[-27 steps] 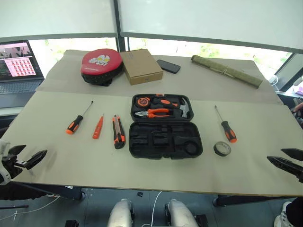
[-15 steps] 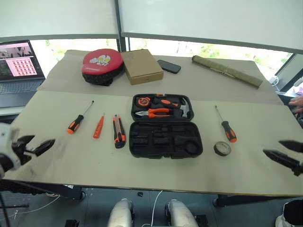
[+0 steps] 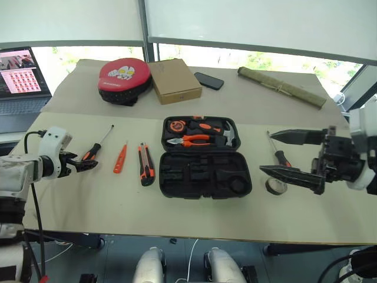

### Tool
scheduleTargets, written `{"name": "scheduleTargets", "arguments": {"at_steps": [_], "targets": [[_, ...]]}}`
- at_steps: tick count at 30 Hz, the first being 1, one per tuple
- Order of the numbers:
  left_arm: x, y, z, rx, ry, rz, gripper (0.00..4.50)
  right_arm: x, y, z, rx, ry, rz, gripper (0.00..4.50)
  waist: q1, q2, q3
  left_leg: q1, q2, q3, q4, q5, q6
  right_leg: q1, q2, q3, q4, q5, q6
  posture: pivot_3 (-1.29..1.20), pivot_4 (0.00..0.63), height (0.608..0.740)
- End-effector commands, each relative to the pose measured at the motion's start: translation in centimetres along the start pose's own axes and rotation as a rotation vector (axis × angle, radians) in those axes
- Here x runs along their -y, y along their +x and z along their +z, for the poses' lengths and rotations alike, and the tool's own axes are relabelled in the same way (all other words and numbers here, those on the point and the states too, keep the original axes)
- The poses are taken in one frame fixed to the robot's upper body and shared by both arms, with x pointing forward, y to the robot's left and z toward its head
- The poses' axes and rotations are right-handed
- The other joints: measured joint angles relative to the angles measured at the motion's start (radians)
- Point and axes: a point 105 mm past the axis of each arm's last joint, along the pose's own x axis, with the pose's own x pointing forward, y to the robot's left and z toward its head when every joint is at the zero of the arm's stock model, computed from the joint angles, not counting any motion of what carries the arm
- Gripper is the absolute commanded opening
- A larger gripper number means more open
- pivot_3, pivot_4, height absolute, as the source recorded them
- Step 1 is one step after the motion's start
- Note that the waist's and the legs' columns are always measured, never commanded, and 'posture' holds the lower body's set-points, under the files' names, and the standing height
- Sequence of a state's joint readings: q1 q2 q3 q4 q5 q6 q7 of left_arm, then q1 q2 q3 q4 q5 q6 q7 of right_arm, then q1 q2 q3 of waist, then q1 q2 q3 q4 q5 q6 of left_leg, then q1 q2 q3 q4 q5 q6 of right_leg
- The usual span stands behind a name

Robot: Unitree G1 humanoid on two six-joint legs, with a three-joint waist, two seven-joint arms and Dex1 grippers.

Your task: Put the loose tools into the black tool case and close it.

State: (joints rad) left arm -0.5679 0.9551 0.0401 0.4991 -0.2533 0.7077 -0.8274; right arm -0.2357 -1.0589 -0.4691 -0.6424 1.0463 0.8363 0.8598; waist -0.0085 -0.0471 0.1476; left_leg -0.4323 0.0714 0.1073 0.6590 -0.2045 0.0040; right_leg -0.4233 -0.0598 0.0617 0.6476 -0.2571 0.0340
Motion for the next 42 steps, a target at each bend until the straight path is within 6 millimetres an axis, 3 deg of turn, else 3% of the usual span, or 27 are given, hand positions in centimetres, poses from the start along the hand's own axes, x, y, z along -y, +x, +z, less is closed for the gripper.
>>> {"name": "scheduleTargets", "arguments": {"at_steps": [1, 4, 9, 13, 15, 16, 18, 20, 21, 23, 27, 30, 34, 42], "targets": [[-0.4, 1.1, 0.1, -0.007, 0.025, -0.004, 4.49, -1.4, 1.0, 1.2, 0.025, -0.038, 0.067, 4.4, 0.008, 0.0, 0.0, 0.0, 0.0, 0.0, 0.0, 0.0, 0.0, 0.0, 0.0, 0.0, 0.0, 0.0, 0.0, 0.0, 0.15, 0.74], [-0.2, 2.2, -0.5, -0.024, 0.031, -0.021, 4.49, -2.1, 1.6, 1.1, 0.031, -0.052, 0.106, 4.4, 0.018, 0.0, 0.0, 0.0, 0.0, 0.0, 0.0, 0.0, 0.0, 0.0, 0.0, 0.0, 0.0, 0.0, 0.0, 0.0, 0.15, 0.74], [-0.3, 3.1, -1.0, -0.034, 0.029, -0.019, 3.09, -1.8, 2.1, 0.7, 0.034, -0.063, 0.097, 4.5, 0.024, 0.003, -0.002, 0.001, 0.0, 0.0, 0.001, 0.0, 0.0, 0.002, -0.001, -0.001, 0.001, 0.0, 0.0, 0.0, 0.15, 0.74], [-0.6, 3.1, -0.4, -0.003, 0.025, -0.017, 1.52, -1.4, 1.9, -0.2, 0.004, -0.069, 0.063, 4.5, 0.025, 0.003, -0.002, 0.001, 0.0, 0.0, 0.002, 0.0, 0.001, 0.002, -0.001, -0.001, 0.002, 0.0, 0.0, 0.0, 0.15, 0.74], [-0.8, 2.3, 3.0, 0.128, 0.064, -0.024, 0.99, -0.9, 1.3, -1.0, -0.018, -0.054, 0.01, 4.5, 0.027, 0.003, -0.002, 0.001, 0.0, 0.0, 0.002, 0.001, 0.001, 0.002, -0.001, -0.001, 0.002, 0.0, 0.0, 0.0, 0.15, 0.74], [-0.7, 2.0, 4.1, 0.174, 0.081, -0.033, 0.95, -0.7, 1.1, -1.2, -0.023, -0.049, -0.006, 4.5, 0.028, 0.003, -0.002, 0.001, 0.0, 0.0, 0.002, 0.001, 0.001, 0.002, -0.001, -0.001, 0.002, 0.0, 0.0, 0.0, 0.15, 0.74], [1.4, 0.8, 8.2, 0.343, 0.158, -0.165, 0.95, -0.6, 0.6, -1.8, -0.035, -0.034, -0.036, 4.5, 0.028, 0.0, -0.001, -0.001, 0.0, -0.002, 0.002, 0.001, 0.001, 0.001, 0.0, -0.002, 0.002, 0.0, 0.0, 0.0, 0.15, 0.74], [3.8, -0.4, 11.0, 0.446, 0.233, -0.297, 0.95, -0.5, 0.2, -2.4, -0.055, -0.021, -0.056, 4.5, 0.029, -0.001, -0.001, -0.006, 0.0, -0.004, 0.006, 0.001, 0.001, -0.001, 0.0, -0.004, 0.002, 0.001, 0.001, 0.0, 0.15, 0.74], [6.3, -1.0, 12.5, 0.481, 0.312, -0.413, 0.95, -0.5, -0.1, -3.0, -0.075, -0.008, -0.071, 4.5, 0.033, -0.002, 0.0, -0.007, 0.0, -0.004, 0.006, 0.001, 0.001, -0.001, 0.0, -0.005, 0.002, 0.001, 0.001, 0.0, 0.15, 0.74], [11.0, -1.5, 13.6, 0.471, 0.466, -0.617, 0.95, -0.4, -0.7, -3.9, -0.103, 0.018, -0.106, 4.5, 0.037, -0.003, -0.001, -0.011, 0.0, -0.008, 0.009, 0.0, 0.001, 0.0, 0.0, -0.009, 0.001, 0.001, 0.001, 0.0, 0.15, 0.74], [16.2, -0.2, 11.8, 0.366, 0.742, -0.779, 0.95, 0.0, -1.2, -4.9, -0.121, 0.039, -0.162, 4.5, 0.03, 0.002, -0.003, -0.011, -0.001, -0.009, 0.012, 0.0, 0.002, 0.002, -0.001, -0.009, 0.0, 0.002, 0.003, 0.0, 0.15, 0.74], [18.7, 1.3, 10.4, 0.31, 0.878, -0.828, 0.95, 0.1, -1.4, -5.2, -0.119, 0.054, -0.192, 4.5, 0.017, 0.004, -0.003, -0.008, -0.002, -0.01, 0.011, 0.0, 0.002, 0.003, 0.0, -0.008, 0.001, 0.002, 0.002, 0.0, 0.15, 0.74], [20.9, 4.1, 10.0, 0.266, 0.943, -0.803, 0.95, 0.0, -1.6, -5.6, -0.122, 0.066, -0.219, 4.5, 0.015, 0.004, -0.002, -0.009, -0.002, -0.013, 0.011, 0.001, 0.002, 0.002, 0.001, -0.007, 0.002, 0.002, 0.002, 0.0, 0.15, 0.74], [22.3, 6.3, 9.7, 0.253, 0.982, -0.785, 0.95, -0.1, -1.9, -5.6, -0.114, 0.068, -0.25, 4.5, 0.019, 0.004, -0.002, -0.009, -0.003, -0.014, 0.012, 0.001, 0.002, 0.003, 0.001, -0.007, 0.001, 0.002, 0.003, 0.0, 0.15, 0.74]]}}
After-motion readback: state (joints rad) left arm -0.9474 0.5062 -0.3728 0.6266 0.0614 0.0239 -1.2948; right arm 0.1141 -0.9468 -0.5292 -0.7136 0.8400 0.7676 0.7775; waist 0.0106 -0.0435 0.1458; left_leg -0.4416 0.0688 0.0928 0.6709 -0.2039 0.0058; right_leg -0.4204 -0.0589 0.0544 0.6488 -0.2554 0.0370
